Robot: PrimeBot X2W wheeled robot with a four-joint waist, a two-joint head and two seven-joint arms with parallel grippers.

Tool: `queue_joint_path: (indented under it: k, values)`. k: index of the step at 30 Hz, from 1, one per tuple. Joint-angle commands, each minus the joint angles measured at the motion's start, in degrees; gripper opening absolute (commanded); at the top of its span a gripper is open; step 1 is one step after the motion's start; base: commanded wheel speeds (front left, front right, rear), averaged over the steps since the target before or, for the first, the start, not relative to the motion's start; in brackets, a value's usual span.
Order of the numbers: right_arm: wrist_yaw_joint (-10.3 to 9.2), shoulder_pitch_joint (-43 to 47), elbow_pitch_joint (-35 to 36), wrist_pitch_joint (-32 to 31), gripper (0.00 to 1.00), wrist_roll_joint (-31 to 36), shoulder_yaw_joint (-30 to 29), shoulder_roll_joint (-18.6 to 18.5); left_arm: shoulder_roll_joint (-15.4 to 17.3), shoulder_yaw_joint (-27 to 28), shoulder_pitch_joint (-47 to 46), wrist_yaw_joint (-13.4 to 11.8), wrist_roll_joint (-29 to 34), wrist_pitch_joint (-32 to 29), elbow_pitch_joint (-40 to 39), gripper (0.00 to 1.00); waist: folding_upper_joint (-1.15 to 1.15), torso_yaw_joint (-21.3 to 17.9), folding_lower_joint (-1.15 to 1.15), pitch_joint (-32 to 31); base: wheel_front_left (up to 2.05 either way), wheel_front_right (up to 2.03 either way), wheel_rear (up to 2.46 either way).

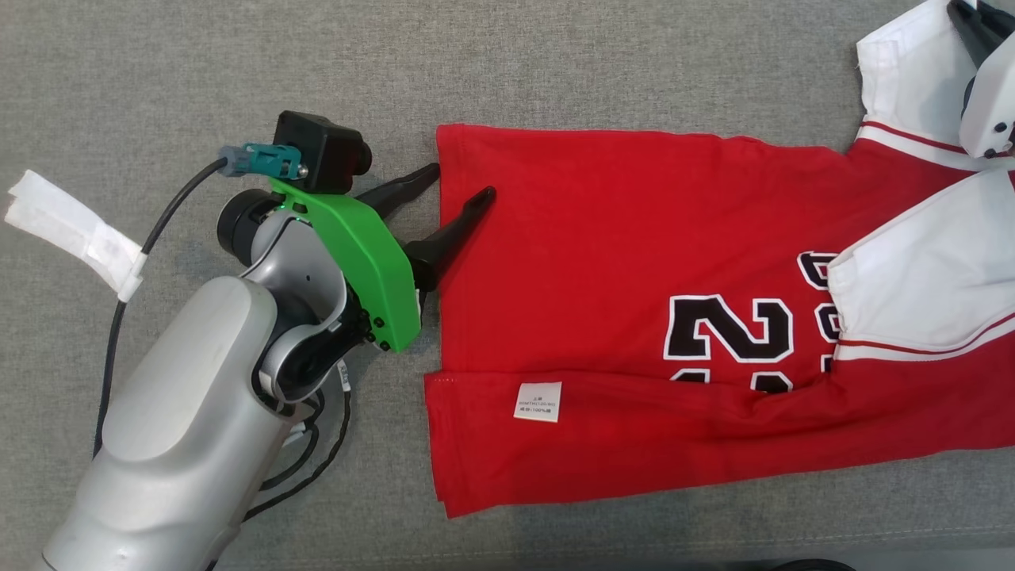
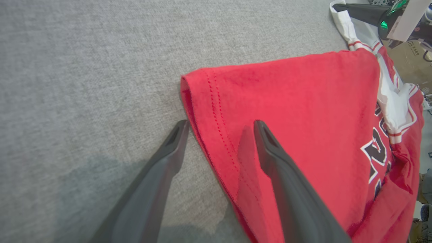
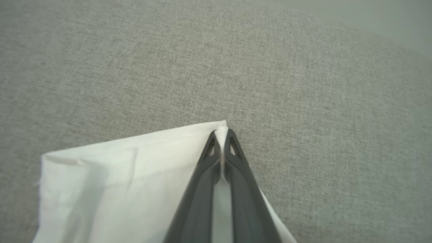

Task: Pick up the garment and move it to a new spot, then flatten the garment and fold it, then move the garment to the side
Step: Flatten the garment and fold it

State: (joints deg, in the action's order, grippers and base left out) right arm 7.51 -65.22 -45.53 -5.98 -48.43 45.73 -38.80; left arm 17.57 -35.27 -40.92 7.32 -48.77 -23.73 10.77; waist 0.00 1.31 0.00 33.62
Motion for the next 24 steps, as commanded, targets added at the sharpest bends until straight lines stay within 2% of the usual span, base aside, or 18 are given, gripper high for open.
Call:
queue_joint_path:
  k: [1,10,11,12,13,19,24]
  values:
    - [-0.04,1.53,-0.01,-0.64,0.0,-0.55,0.88,-0.32,-0.32,-0.83,-0.1,-0.01,0.4,-0.23,1.3,1.0,0.0,-0.18,0.0,-0.14,0.0,0.0,0.0]
    - [-0.04,0.82,3.17,0.95,0.0,-3.07,3.69,-1.92,-1.66,-0.63,-3.53,0.02,0.77,2.21,4.56,1.0,0.0,-1.2,0.0,-1.05,0.0,0.0,0.0]
    - [-0.04,0.76,3.49,1.29,0.0,-3.25,4.01,-2.06,-1.87,-0.94,-3.76,0.04,0.73,2.48,4.94,0.47,0.0,-1.34,0.0,-1.29,0.0,0.0,0.0]
    - [-0.04,0.71,3.95,1.7,0.0,-3.43,4.34,-2.21,-2.19,-1.06,-3.91,0.07,0.33,2.91,5.37,0.1,0.0,-1.49,0.0,-1.58,0.0,0.0,0.0]
    - [-0.04,0.66,4.4,2.1,0.0,-3.6,4.6,-2.43,-2.3,-1.51,-4.0,0.09,-0.1,2.87,5.57,0.0,0.0,-1.64,0.0,-1.87,0.0,0.0,0.0]
    - [-0.04,1.73,7.98,5.57,0.0,-6.35,5.07,-3.61,-0.06,-3.29,-2.63,0.18,0.32,6.74,3.97,0.0,0.0,-2.69,0.0,-4.95,0.0,0.0,0.0]
    - [-0.04,4.56,12.36,7.3,0.0,-7.47,7.0,-6.91,2.29,-4.54,1.15,0.18,1.39,10.39,-0.76,0.0,0.0,-3.16,0.0,-9.0,0.0,0.0,0.0]
